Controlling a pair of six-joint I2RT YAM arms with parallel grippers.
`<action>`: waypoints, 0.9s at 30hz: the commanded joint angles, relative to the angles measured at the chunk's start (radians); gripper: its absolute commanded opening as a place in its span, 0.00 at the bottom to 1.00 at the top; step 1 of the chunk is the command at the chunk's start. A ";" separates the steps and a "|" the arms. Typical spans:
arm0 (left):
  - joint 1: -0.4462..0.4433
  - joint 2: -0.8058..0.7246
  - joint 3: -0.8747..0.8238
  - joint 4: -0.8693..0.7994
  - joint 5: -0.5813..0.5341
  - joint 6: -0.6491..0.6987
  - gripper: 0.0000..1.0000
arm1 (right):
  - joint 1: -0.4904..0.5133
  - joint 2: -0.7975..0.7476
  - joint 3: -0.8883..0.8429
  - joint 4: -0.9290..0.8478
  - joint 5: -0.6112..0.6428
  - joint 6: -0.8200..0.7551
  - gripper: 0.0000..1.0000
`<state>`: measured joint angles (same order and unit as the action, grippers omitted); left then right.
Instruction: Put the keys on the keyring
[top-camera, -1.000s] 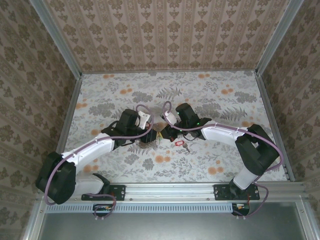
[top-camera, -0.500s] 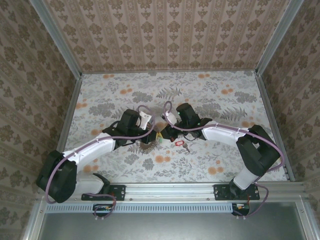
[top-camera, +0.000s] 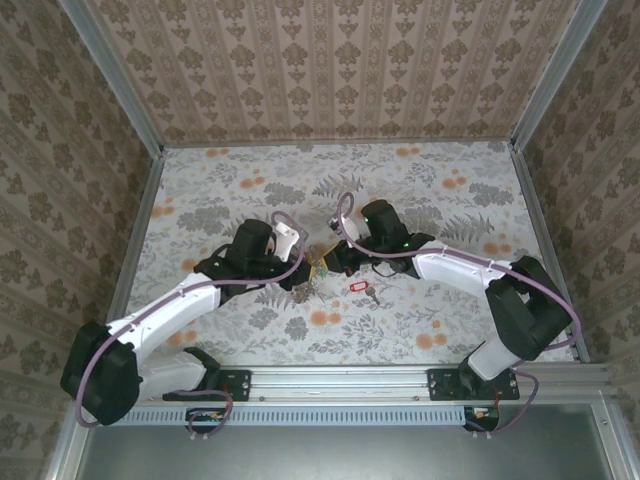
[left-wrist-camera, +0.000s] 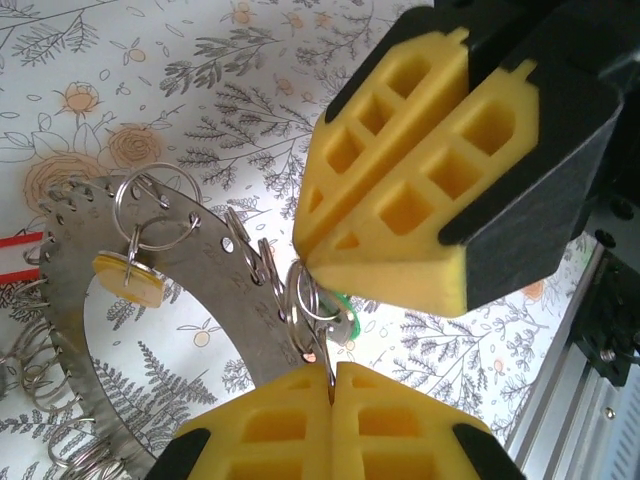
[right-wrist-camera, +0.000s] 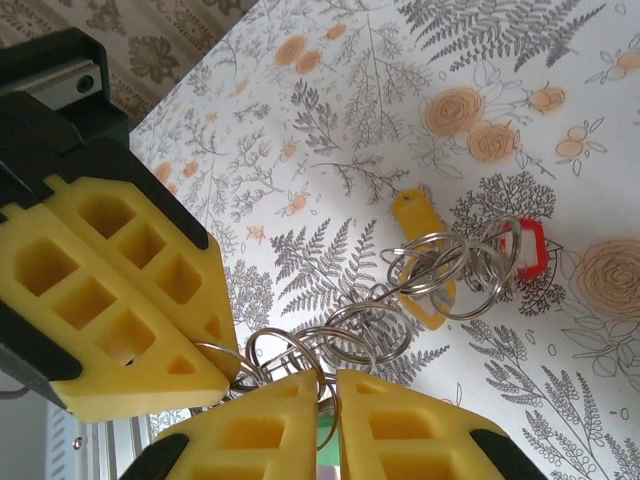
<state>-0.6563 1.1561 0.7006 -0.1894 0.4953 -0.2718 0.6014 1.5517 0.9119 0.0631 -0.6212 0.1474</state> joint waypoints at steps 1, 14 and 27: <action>-0.014 -0.021 0.044 -0.061 0.053 0.049 0.00 | -0.021 -0.056 -0.003 -0.015 0.030 0.015 0.16; -0.036 -0.084 0.132 -0.085 0.183 0.152 0.00 | -0.020 -0.370 -0.135 -0.061 -0.015 -0.087 0.35; -0.081 -0.175 0.194 0.004 0.282 0.368 0.00 | 0.009 -0.556 -0.226 0.148 -0.181 -0.060 0.25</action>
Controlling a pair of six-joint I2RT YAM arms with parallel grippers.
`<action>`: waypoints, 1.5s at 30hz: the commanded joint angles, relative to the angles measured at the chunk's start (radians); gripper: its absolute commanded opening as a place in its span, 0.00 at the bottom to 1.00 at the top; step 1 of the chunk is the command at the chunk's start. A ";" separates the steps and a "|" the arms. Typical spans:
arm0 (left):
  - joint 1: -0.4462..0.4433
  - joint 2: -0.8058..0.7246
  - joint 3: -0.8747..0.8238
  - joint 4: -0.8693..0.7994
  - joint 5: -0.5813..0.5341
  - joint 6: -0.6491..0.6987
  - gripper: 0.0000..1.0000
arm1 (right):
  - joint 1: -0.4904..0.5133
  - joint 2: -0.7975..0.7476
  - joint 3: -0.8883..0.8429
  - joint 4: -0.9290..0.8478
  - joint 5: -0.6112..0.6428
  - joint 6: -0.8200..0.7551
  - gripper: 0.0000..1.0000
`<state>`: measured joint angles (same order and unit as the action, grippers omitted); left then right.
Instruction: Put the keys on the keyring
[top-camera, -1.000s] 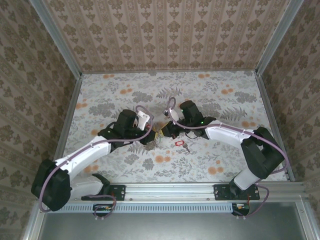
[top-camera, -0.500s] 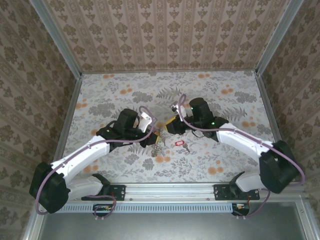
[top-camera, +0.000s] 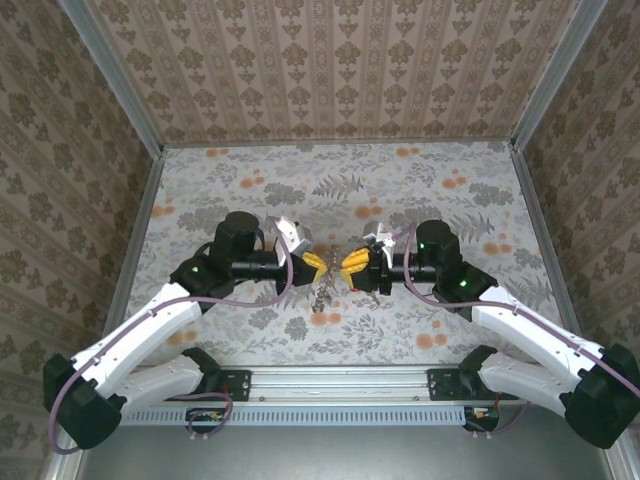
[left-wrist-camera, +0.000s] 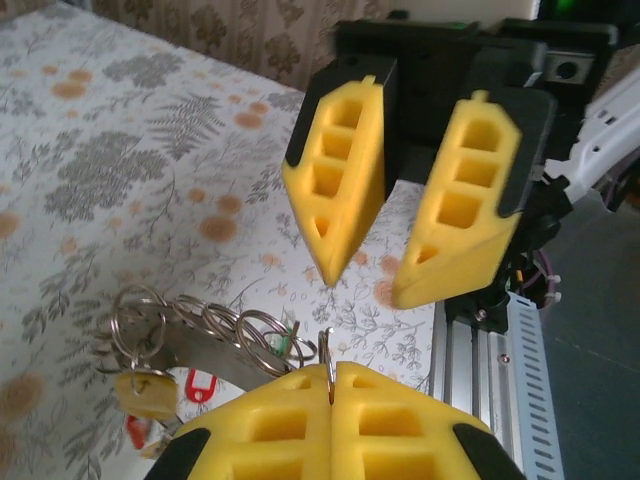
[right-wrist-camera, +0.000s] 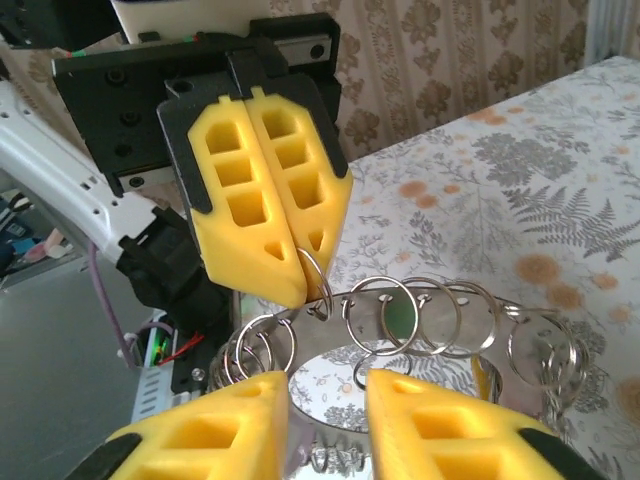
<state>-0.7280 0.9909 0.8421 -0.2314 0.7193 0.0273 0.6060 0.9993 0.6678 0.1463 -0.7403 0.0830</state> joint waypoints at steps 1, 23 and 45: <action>-0.011 -0.009 0.058 0.047 0.065 0.071 0.00 | 0.006 0.004 0.023 0.083 -0.071 0.008 0.23; -0.017 -0.010 0.082 0.007 0.159 0.115 0.00 | 0.067 0.060 0.098 0.036 -0.099 -0.070 0.20; -0.006 -0.060 0.064 -0.029 0.106 0.151 0.00 | 0.064 -0.103 -0.018 -0.010 0.189 -0.025 0.32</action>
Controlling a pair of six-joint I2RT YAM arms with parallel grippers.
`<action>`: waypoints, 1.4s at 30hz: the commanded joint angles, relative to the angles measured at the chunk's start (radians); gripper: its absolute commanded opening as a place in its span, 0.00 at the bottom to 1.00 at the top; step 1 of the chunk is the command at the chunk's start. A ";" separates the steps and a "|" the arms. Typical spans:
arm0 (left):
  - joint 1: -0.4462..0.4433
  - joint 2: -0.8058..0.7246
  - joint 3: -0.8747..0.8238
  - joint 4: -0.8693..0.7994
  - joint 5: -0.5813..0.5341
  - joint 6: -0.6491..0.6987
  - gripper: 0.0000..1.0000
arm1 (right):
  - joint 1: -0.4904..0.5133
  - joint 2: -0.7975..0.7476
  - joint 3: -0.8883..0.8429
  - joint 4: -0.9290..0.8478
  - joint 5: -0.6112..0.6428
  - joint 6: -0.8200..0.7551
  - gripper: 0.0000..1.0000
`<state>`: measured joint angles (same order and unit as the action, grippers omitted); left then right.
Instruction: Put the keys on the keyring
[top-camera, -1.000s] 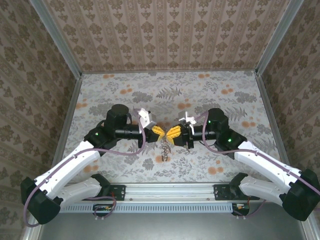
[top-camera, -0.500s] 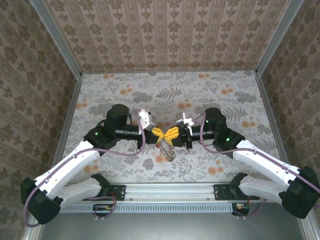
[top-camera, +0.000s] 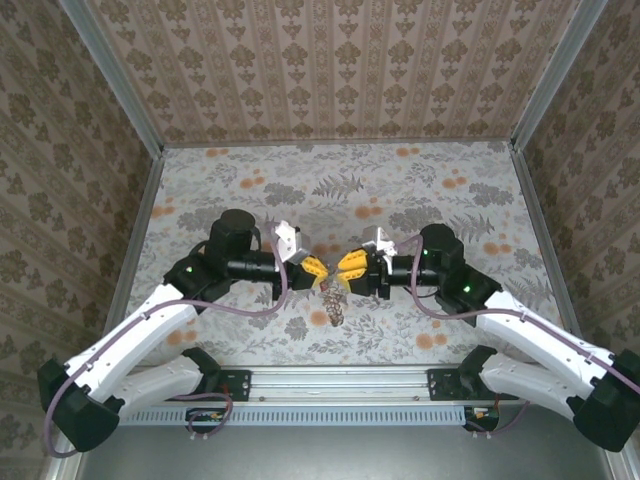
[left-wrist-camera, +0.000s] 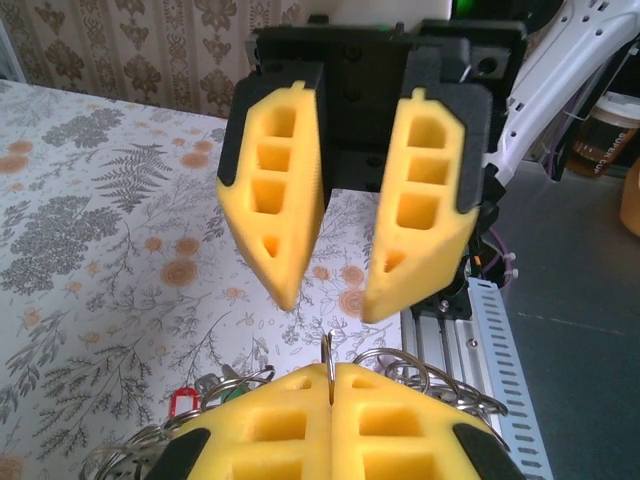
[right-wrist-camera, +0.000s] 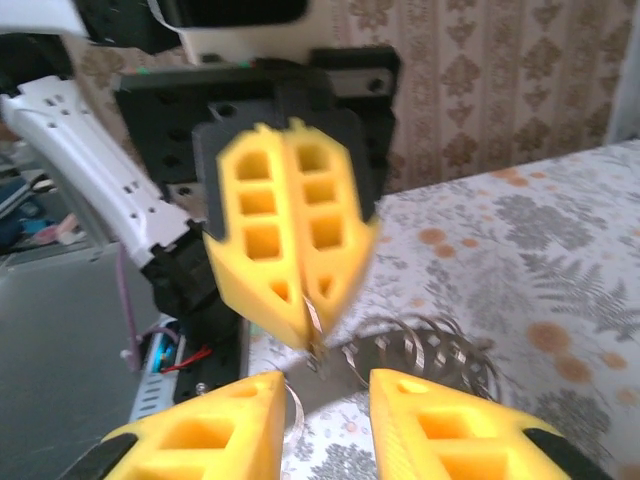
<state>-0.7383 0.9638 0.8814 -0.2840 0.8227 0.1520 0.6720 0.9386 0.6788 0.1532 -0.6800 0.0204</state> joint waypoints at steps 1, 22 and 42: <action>0.006 -0.040 0.019 0.029 -0.010 0.021 0.00 | -0.003 -0.062 -0.040 -0.036 0.178 0.051 0.36; 0.119 -0.227 -0.192 0.101 -0.344 -0.268 0.00 | 0.006 0.423 0.119 -0.595 0.779 0.350 0.35; 0.228 -0.217 -0.231 0.092 -0.347 -0.345 0.00 | 0.144 0.768 0.348 -0.776 1.025 0.319 0.25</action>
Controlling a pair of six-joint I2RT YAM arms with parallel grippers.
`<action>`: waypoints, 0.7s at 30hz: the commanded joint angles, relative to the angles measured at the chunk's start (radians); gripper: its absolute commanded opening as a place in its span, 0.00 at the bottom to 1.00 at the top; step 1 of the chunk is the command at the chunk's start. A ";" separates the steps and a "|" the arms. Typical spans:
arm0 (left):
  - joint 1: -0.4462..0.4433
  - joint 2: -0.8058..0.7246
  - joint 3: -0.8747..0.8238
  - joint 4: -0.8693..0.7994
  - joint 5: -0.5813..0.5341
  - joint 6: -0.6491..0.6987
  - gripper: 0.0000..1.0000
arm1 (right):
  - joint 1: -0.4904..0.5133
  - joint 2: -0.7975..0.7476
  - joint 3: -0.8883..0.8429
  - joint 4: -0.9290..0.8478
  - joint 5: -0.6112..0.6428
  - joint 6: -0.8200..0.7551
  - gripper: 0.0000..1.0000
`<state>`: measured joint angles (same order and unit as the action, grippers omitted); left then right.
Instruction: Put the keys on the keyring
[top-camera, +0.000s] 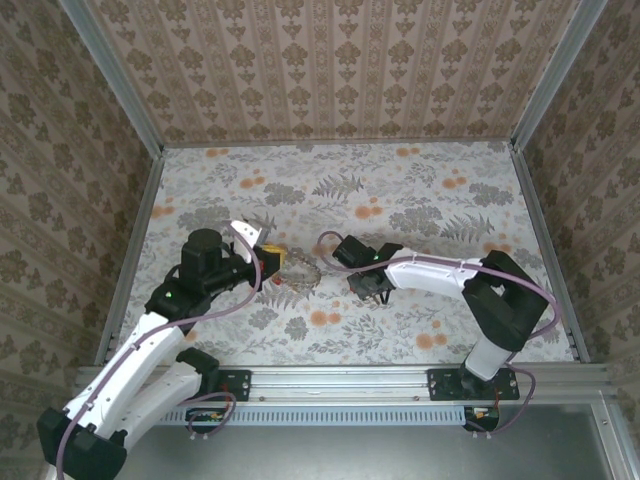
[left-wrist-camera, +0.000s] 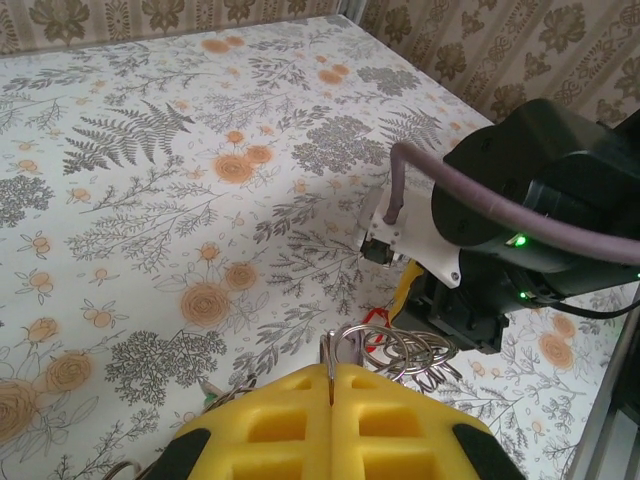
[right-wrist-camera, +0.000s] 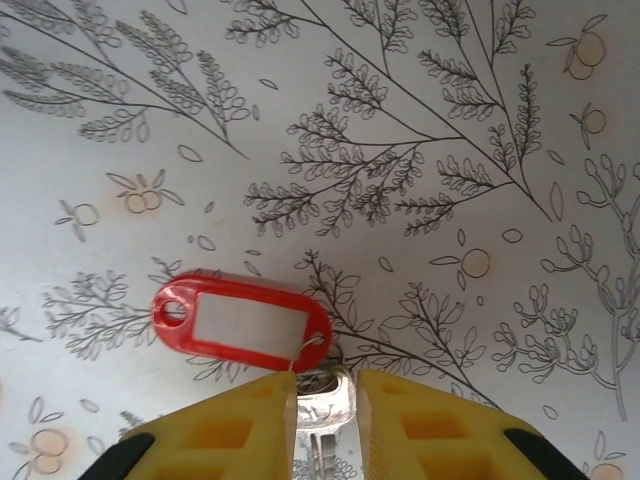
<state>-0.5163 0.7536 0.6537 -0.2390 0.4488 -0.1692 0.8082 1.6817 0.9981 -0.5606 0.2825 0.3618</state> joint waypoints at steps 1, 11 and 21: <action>0.006 -0.007 -0.002 0.047 0.028 -0.025 0.00 | 0.008 0.031 0.029 -0.064 0.065 -0.025 0.25; 0.012 0.002 -0.001 0.050 0.032 -0.025 0.00 | 0.016 0.072 0.030 -0.033 0.034 -0.031 0.28; 0.012 0.007 -0.005 0.052 0.032 -0.027 0.00 | 0.032 0.076 0.045 -0.031 0.041 -0.027 0.32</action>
<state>-0.5144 0.7605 0.6518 -0.2382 0.4595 -0.1810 0.8276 1.7416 1.0149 -0.5758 0.3073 0.3401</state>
